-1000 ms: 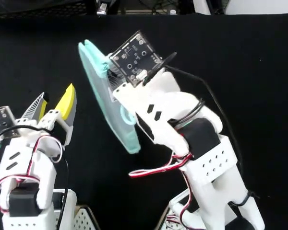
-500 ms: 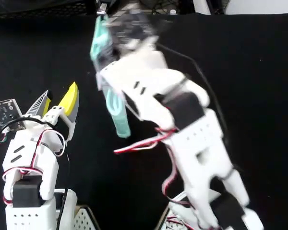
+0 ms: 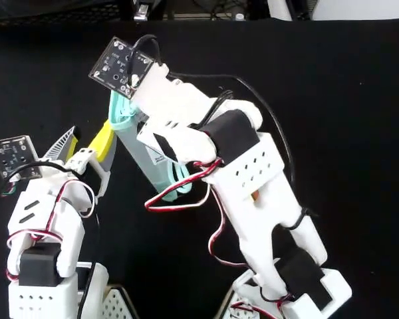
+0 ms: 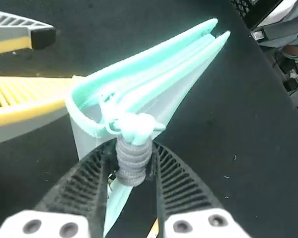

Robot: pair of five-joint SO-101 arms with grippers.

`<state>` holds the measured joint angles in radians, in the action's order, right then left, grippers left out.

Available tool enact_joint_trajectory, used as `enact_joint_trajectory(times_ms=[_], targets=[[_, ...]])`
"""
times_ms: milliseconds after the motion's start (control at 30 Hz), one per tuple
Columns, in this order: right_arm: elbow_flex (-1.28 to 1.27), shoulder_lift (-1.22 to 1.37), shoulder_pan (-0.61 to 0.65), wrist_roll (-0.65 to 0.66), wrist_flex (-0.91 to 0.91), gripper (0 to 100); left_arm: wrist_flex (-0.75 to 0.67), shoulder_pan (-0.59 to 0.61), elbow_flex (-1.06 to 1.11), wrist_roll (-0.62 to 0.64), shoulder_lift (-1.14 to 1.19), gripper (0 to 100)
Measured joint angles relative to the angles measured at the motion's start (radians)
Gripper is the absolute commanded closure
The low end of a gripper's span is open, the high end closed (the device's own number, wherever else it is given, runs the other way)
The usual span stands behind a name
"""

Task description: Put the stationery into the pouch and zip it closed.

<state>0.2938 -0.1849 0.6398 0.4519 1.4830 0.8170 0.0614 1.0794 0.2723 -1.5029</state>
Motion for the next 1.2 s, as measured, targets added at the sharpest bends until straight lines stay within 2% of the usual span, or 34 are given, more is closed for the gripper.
enact_joint_trajectory(times_ms=[267,400,567,767,933,1100,1200], targets=[[-0.055,0.006,0.011,0.0,-0.032,98.6,0.169,-0.006,-0.114,0.003,-0.172,74],[-0.101,-0.002,0.021,0.0,-0.072,98.6,0.166,-0.011,-0.132,0.003,-0.226,74],[-0.12,-0.005,0.021,0.0,-0.087,98.6,0.155,-0.012,-0.192,0.002,-0.153,74],[-0.147,-0.029,-0.02,-0.072,-0.157,98.6,0.278,0.003,-0.425,-0.049,0.184,74],[-0.258,-0.12,-0.051,-0.106,-0.273,98.6,0.512,0.055,-0.815,-0.052,0.588,74],[-0.453,-0.235,-0.051,-0.107,-0.428,98.6,0.858,0.061,-1.344,0.052,0.89,74],[-0.588,-0.305,-0.051,-0.11,-0.548,98.6,0.921,0.043,-1.533,0.183,0.979,74]])
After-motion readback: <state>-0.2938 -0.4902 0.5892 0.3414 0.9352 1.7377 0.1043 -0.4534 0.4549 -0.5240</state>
